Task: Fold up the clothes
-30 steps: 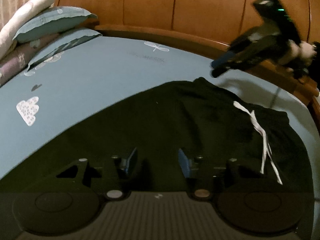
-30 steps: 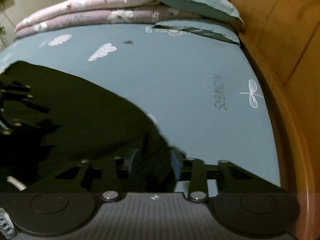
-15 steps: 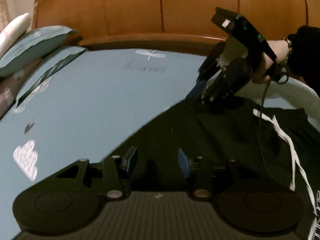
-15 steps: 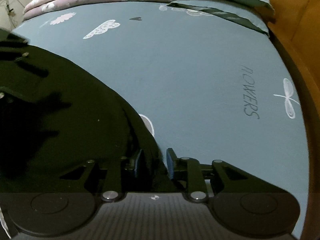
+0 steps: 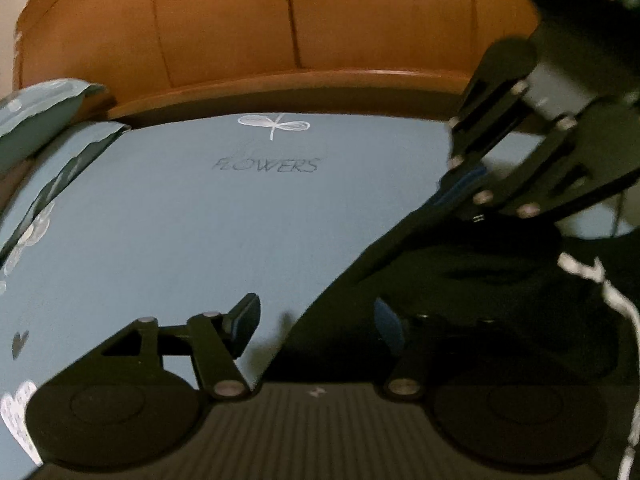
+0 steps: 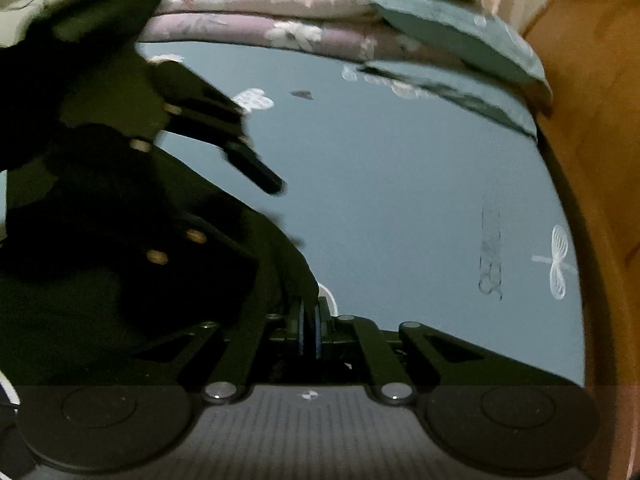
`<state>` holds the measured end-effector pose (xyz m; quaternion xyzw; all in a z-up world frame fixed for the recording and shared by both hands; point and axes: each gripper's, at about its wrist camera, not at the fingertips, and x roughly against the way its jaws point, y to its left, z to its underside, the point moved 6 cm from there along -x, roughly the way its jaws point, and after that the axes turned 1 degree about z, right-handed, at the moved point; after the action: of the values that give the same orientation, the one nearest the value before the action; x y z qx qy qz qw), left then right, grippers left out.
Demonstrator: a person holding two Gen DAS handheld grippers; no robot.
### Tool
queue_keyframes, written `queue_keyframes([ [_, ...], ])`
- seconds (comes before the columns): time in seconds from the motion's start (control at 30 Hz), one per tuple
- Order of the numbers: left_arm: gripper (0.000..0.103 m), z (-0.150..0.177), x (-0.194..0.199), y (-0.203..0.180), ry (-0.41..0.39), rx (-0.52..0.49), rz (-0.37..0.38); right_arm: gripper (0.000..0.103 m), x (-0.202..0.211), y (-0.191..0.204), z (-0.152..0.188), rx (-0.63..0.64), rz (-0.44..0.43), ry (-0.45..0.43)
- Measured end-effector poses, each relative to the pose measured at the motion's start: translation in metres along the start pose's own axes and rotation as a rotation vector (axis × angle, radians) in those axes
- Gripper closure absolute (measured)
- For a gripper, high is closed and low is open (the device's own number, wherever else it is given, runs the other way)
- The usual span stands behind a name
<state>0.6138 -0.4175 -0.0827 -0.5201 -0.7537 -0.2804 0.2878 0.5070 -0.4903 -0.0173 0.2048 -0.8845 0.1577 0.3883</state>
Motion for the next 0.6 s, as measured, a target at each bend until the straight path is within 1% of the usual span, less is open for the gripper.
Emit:
queue_keyframes([
  [0.07,0.037,-0.002,-0.003,-0.001,0.018,-0.035,0.031,0.098,0.009,0.013,-0.004,0.04,0.011,-0.012],
  [0.13,0.031,-0.003,-0.003,-0.005,0.024,-0.075,0.061,0.098,0.019,0.025,-0.005,0.082,0.015,-0.018],
  [0.17,0.03,-0.003,-0.002,-0.007,0.026,-0.096,0.076,0.098,0.023,0.032,-0.005,0.104,0.017,-0.019],
  [0.27,0.03,-0.002,0.004,-0.017,0.029,-0.16,0.124,0.098,0.037,0.05,-0.004,0.157,0.012,-0.02],
  [0.33,0.031,0.001,0.009,-0.025,0.023,-0.204,0.138,0.098,0.045,0.061,-0.003,0.19,0.007,-0.022],
  [0.4,0.035,0.005,0.013,-0.031,0.029,-0.225,0.154,0.098,0.052,0.072,-0.001,0.22,-0.001,-0.019],
  [0.43,0.046,0.006,0.015,-0.033,0.035,-0.227,0.162,0.098,0.055,0.076,0.0,0.234,-0.002,-0.016],
  [0.47,0.067,0.008,0.017,-0.036,0.042,-0.23,0.17,0.098,0.056,0.079,0.001,0.247,0.0,-0.012],
  [0.5,0.076,0.009,0.019,-0.039,0.045,-0.234,0.176,0.097,0.058,0.081,0.002,0.258,-0.001,-0.008],
  [0.53,0.089,0.01,0.022,-0.043,0.046,-0.24,0.182,0.097,0.059,0.083,0.003,0.269,-0.002,-0.003],
  [0.57,0.097,0.012,0.025,-0.047,0.044,-0.254,0.18,0.097,0.06,0.085,0.003,0.278,-0.001,0.0],
  [0.6,0.098,0.013,0.028,-0.052,0.041,-0.273,0.169,0.097,0.06,0.086,0.003,0.284,0.002,0.002],
])
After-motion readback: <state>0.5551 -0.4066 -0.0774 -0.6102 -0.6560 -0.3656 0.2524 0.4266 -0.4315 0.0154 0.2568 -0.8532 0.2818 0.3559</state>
